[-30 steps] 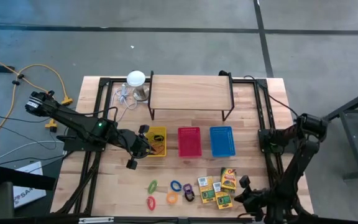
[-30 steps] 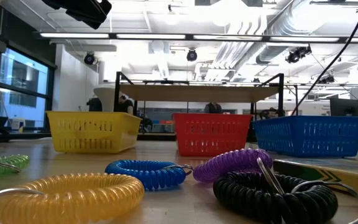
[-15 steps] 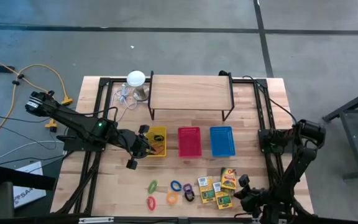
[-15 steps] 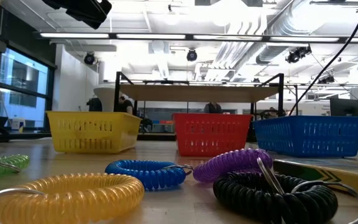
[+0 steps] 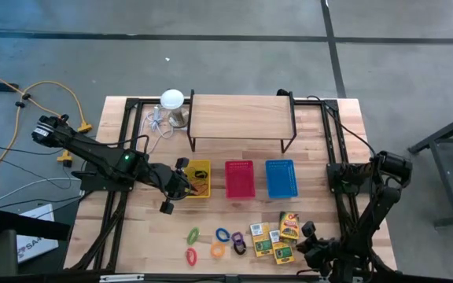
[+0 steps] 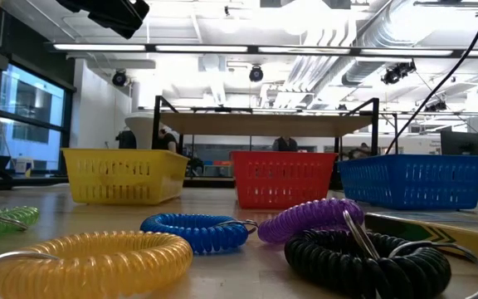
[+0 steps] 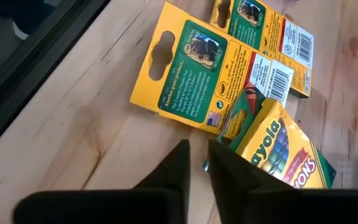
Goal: Pick & Place Office Desk Supplies
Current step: Put the yellow crayola box into the red bin
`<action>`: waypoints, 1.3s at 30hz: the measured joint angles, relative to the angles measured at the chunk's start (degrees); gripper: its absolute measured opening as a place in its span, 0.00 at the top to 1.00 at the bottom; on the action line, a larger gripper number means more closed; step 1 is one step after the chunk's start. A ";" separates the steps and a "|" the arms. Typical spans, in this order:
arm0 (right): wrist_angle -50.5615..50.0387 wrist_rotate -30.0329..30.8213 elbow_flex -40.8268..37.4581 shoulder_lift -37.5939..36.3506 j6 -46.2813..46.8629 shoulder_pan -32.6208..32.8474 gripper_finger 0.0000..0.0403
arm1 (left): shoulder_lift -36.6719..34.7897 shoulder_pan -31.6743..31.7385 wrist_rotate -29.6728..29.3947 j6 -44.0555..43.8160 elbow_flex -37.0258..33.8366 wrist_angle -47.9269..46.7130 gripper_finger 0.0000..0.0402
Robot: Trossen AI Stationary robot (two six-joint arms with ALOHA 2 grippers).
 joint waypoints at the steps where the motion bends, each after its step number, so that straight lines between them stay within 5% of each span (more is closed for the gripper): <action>1: 0.00 0.00 0.00 0.00 0.00 0.00 0.86 | 0.00 0.00 0.00 0.00 0.00 0.00 0.87; 14: -0.05 1.73 0.00 0.00 -1.09 0.00 0.65 | 0.00 0.00 0.00 0.00 0.00 0.00 0.87; 39: -3.54 4.34 2.75 4.27 -5.61 -0.59 0.66 | 0.00 0.00 0.00 0.00 0.00 0.02 0.87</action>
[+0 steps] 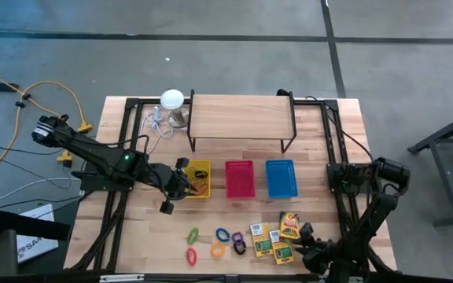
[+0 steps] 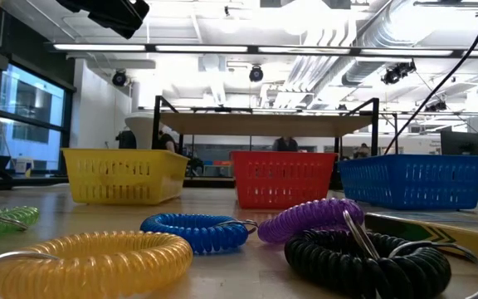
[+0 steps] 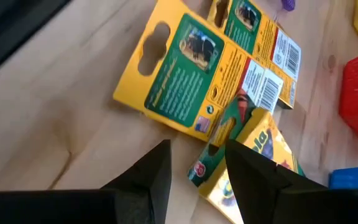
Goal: Pick & Place Office Desk Supplies
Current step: Put the yellow crayola box into the red bin
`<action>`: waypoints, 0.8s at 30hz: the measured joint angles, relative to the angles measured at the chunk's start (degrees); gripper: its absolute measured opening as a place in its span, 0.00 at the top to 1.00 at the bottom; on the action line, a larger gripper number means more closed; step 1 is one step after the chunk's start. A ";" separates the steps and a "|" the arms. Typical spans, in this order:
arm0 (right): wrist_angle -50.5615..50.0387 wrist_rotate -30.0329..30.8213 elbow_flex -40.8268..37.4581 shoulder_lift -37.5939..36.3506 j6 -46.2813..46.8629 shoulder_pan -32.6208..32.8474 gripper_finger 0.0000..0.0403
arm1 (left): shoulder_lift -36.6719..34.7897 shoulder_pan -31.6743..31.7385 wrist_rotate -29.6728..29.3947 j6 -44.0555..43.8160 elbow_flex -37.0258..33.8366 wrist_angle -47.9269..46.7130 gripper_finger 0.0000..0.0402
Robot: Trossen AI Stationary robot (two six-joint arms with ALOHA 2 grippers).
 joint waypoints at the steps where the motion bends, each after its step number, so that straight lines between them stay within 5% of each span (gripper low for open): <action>1: -0.67 0.00 0.32 0.30 0.02 0.00 0.66 | 0.00 0.00 0.00 0.00 0.00 0.00 0.87; 24: -1.96 3.98 0.69 4.16 1.50 -0.36 0.66 | 0.00 0.00 0.00 0.00 0.00 0.20 0.87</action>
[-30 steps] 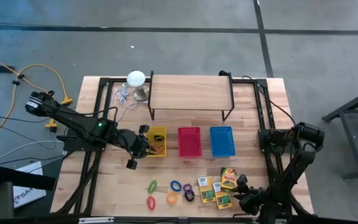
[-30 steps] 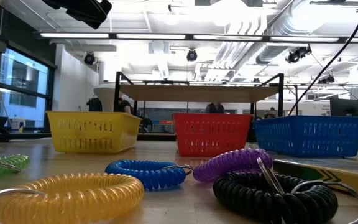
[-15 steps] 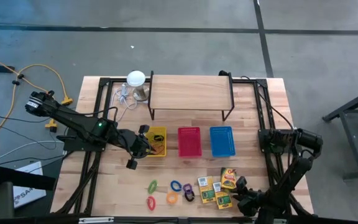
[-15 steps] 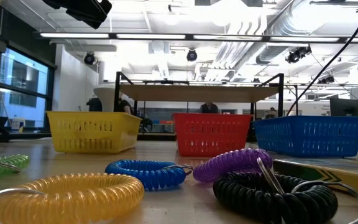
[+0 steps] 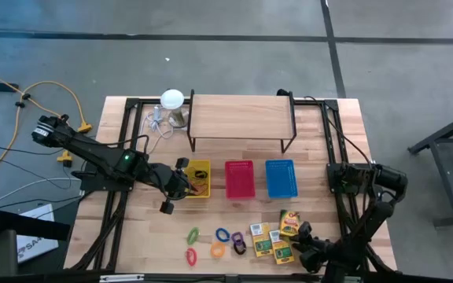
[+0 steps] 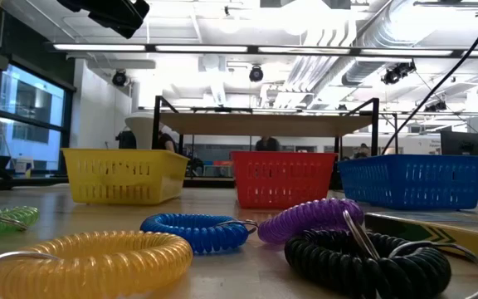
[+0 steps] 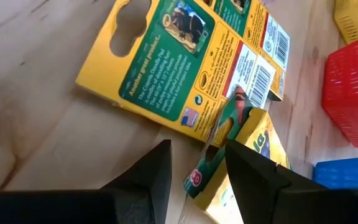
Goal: Pick & Place Office Desk Supplies
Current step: Put the yellow crayola box into the red bin
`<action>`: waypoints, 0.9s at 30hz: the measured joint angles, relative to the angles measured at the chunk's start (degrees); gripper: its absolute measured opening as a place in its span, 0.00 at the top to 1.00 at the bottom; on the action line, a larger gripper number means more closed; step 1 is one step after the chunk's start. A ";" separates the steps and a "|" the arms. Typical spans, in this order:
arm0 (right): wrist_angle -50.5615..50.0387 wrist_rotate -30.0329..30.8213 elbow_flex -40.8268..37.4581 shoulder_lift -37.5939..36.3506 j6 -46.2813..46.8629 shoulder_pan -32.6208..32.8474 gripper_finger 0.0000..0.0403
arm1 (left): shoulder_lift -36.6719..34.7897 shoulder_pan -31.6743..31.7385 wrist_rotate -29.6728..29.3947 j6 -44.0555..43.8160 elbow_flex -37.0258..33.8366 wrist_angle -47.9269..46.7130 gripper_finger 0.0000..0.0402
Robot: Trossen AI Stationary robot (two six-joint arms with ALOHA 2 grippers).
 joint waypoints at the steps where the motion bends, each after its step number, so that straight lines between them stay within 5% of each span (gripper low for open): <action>1: 0.17 -0.09 -0.01 0.00 0.00 -0.11 0.66 | 0.00 0.00 0.00 0.00 0.00 0.00 0.87; 19: 0.40 -1.00 0.02 0.00 -1.99 -2.33 0.66 | 0.00 0.00 0.00 0.00 0.00 0.00 0.87; 27: 0.20 -1.46 0.02 0.00 -1.99 -2.33 0.81 | 0.00 0.00 0.00 0.00 0.00 -0.01 0.87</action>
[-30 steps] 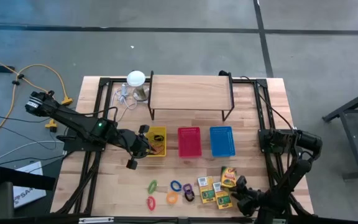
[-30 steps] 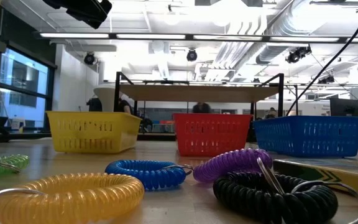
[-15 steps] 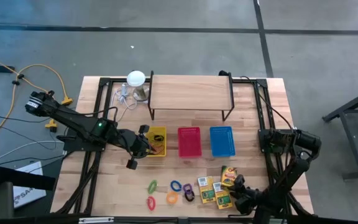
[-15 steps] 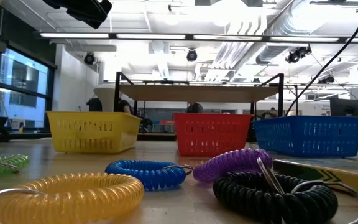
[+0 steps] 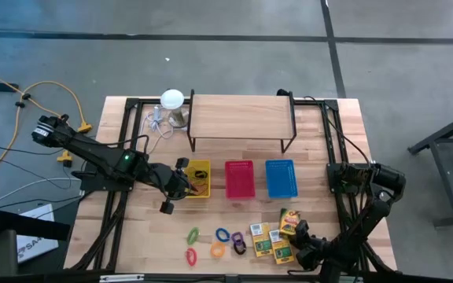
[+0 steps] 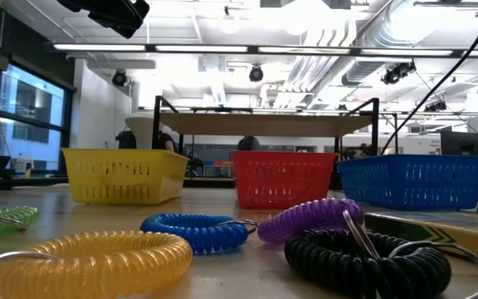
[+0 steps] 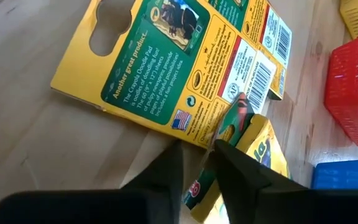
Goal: Pick & Place Office Desk Supplies
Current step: Put the yellow crayola box into the red bin
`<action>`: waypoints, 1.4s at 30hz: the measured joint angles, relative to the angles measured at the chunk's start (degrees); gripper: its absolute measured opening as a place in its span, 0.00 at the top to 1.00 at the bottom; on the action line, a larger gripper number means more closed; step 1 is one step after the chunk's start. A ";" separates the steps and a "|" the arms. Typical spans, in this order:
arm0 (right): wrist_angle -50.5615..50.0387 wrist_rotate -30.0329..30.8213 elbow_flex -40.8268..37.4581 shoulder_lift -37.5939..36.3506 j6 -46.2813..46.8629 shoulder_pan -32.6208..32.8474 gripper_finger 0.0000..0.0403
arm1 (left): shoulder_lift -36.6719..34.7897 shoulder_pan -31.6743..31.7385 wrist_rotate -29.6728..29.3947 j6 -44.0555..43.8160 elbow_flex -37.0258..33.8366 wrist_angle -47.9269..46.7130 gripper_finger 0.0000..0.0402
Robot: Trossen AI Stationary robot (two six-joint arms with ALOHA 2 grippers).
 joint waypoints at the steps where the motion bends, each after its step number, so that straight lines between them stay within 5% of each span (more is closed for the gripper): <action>1: 0.00 0.00 0.00 0.00 -0.01 0.00 0.84 | 0.00 0.00 0.00 0.00 0.00 0.00 0.87; 9: 0.02 0.37 0.00 0.00 -0.05 0.00 0.99 | 0.00 0.00 0.00 0.00 0.00 0.01 0.87; 26: -0.53 3.45 0.03 0.00 -1.51 0.13 1.00 | 0.00 0.00 0.00 0.00 0.00 0.01 0.87; 42: -13.97 4.50 8.95 -0.02 -1.11 0.13 1.00 | 0.00 0.00 0.00 0.00 0.00 0.01 0.87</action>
